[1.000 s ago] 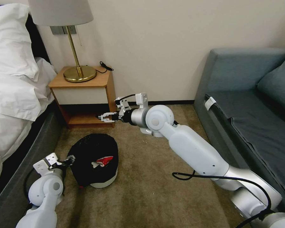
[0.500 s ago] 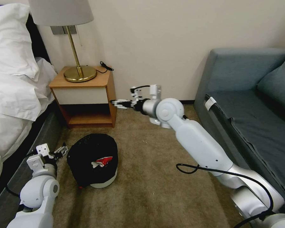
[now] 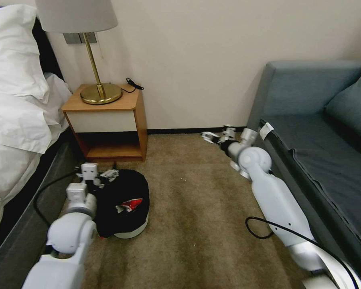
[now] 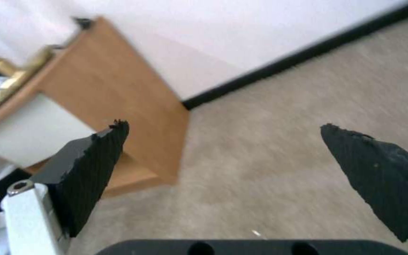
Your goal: Pick up the trash bin, then pick up the garbage on the floor and place it into the trash bin.
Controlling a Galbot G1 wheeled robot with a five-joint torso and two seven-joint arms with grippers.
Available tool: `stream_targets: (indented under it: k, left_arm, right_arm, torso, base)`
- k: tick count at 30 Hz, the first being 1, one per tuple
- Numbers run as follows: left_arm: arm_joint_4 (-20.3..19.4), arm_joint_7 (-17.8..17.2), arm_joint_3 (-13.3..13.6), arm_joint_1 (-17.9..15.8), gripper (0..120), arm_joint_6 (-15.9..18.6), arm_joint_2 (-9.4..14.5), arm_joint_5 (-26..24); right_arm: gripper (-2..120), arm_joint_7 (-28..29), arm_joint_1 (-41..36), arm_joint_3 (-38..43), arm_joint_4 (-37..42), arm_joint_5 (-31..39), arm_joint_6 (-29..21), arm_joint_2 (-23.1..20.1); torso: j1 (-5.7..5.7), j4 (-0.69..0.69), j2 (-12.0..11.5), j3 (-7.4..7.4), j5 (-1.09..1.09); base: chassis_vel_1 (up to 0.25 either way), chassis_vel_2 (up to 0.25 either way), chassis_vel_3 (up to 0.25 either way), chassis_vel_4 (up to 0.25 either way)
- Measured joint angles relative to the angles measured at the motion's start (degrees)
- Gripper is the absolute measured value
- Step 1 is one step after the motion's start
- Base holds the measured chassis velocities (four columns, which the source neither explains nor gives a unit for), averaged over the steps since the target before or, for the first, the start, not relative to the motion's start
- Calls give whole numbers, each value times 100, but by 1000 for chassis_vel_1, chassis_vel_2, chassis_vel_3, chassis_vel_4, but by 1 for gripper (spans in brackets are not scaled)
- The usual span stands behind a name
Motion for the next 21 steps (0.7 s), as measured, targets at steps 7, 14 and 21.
stream_targets:
  k: [7,14,21]
  left_arm:
    - [288,545,149,32,100,-365,-79,269]
    - [634,903,180,-85,100,-633,14,269]
    - [825,1141,265,-31,100,-882,-160,490]
  right_arm:
    - [100,-416,-410,507,-598,-268,435,47]
    - [100,-648,-601,953,-966,-441,638,175]
    - [100,-1005,-735,1433,-1607,-688,889,435]
  torso:
    - [0,1,0,0,-3]
    - [0,-1,0,0,-3]
    - [0,0,0,0,-2]
  base:
    - [0,0,0,0]
    - [0,0,0,0]
    - [0,0,0,0]
